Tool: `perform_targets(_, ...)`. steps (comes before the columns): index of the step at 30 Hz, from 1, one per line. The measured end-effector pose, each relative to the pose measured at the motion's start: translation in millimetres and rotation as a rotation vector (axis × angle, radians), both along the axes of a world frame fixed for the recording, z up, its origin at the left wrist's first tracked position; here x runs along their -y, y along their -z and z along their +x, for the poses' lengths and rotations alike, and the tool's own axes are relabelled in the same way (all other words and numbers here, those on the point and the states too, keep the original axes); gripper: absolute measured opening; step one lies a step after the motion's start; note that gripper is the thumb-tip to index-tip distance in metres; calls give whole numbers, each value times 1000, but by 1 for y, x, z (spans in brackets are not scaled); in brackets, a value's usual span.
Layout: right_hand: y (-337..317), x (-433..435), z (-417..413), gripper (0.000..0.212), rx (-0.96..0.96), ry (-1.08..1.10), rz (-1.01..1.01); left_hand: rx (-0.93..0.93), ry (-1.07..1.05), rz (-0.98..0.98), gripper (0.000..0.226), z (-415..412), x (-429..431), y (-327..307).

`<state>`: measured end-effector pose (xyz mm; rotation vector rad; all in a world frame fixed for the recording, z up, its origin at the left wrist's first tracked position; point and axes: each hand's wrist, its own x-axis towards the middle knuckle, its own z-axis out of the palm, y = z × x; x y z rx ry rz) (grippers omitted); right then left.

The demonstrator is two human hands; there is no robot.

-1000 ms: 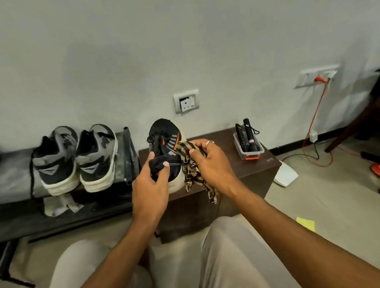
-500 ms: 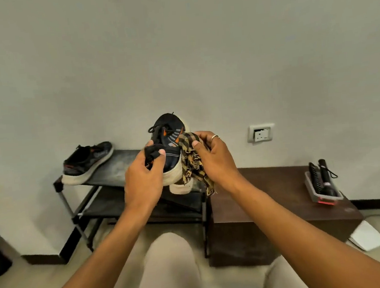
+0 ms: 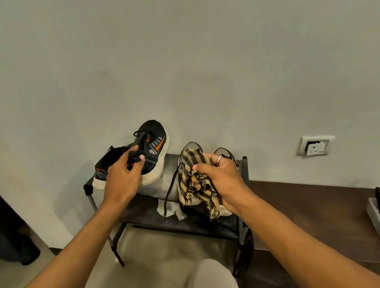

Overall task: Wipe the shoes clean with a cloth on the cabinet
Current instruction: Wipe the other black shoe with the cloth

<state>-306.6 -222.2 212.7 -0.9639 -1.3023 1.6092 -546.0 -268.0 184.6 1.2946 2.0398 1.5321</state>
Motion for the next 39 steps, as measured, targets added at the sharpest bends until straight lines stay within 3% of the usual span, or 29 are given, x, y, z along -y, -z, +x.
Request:
perform_targets(9, 20, -35, -18, 16, 27, -43, -24, -112, 109, -108, 43, -40, -58, 79)
perform_targets(17, 32, -31, -35, 19, -12, -117, -51, -64, 208, -137, 61, -54, -48, 89)
perform_targets(22, 43, -31, -44, 20, -36, -112, -92, -257, -43, 63, 48, -85, -42, 74)
perform_targets(25, 49, -32, -46, 25, -23, -106, -94, -391, -266, -136, 68, -118, -54, 73)
perform_targets(28, 51, -34, -45, 27, -28, -104, -99, -200, -253, -276, 84, -136, -61, 76)
perform_targets(33, 52, -35, -46, 30, -24, -112, -95, -193, -249, -215, 44, -135, -64, 79)
perform_targets(39, 43, -27, -41, 33, -25, -103, -99, -208, -363, -194, 35, -127, -53, 58)
